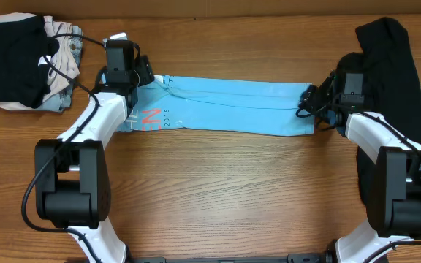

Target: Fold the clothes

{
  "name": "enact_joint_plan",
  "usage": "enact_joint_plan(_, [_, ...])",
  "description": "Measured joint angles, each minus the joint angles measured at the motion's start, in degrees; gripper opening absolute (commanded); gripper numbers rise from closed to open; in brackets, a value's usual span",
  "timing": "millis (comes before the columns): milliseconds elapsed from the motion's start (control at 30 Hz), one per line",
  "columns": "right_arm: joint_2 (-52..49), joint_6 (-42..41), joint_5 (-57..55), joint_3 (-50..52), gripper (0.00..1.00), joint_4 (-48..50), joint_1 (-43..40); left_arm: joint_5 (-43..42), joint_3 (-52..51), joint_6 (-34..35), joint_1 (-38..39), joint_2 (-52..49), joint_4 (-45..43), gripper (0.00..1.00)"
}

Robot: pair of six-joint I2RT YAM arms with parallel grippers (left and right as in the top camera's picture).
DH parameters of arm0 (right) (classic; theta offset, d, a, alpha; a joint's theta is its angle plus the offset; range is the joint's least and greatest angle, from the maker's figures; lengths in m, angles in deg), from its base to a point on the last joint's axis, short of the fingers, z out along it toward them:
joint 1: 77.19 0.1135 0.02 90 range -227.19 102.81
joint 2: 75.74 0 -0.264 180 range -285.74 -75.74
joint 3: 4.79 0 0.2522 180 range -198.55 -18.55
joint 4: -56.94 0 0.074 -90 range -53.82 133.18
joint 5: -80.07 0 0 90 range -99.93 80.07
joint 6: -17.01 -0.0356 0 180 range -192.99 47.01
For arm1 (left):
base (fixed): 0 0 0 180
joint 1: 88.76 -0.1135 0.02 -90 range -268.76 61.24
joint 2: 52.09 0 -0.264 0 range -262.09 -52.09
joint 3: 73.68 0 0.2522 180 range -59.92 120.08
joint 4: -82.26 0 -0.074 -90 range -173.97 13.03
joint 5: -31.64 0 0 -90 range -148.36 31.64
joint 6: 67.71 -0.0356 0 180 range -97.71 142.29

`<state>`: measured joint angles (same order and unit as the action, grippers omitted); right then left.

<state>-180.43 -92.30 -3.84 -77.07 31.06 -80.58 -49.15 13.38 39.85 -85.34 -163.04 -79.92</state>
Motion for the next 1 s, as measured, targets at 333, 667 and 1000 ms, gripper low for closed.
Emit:
enact_joint_plan(333, [0.0, 9.5, 4.2, -0.7, 0.97, -9.3, -1.8, -1.1, 5.7, -1.5, -0.9, 0.0, 22.1, 1.00])
enact_joint_plan(667, [-2.0, 17.4, 5.9, -0.9, 0.65, -8.0, -0.7, -4.9, 12.9, -3.1, -1.2, 1.5, 44.4, 1.00])
enact_joint_plan(1000, [-4.9, 15.4, 3.1, -2.8, 0.12, -6.4, -0.6, -7.1, 12.9, -2.3, -1.2, 1.5, 51.7, 1.00])
